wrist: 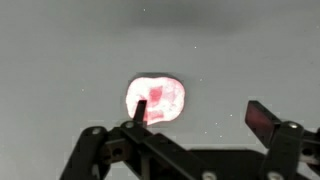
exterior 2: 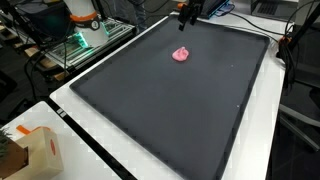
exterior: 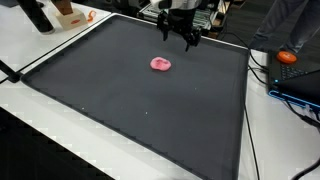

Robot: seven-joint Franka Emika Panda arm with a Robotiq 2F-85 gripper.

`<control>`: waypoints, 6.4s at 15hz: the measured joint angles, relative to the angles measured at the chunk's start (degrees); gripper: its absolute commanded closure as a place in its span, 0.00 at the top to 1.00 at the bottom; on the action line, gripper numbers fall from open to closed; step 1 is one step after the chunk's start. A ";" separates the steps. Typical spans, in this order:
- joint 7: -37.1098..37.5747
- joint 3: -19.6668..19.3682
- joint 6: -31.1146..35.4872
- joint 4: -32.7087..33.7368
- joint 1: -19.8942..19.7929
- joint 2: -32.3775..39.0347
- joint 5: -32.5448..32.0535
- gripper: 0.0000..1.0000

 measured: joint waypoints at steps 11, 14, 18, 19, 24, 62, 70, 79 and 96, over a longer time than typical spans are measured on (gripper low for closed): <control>-18.85 1.64 -1.06 4.11 4.98 7.90 -10.70 1.00; -24.08 2.04 -2.16 4.94 6.05 9.56 -13.86 1.00; -31.29 2.68 -5.05 6.05 6.99 11.09 -17.78 1.00; -32.83 2.83 -5.74 6.21 7.10 11.35 -18.46 1.00; -38.64 3.31 -6.33 6.46 7.16 12.35 -19.74 1.00; -18.58 -1.94 -5.37 11.22 -3.41 8.95 -4.17 1.00; -6.64 -5.16 -1.43 6.03 -6.73 6.62 5.46 1.00; 6.47 -8.30 9.64 -2.94 -8.83 5.78 16.70 1.00; 23.73 -9.24 21.96 -14.57 -12.98 3.36 45.09 1.00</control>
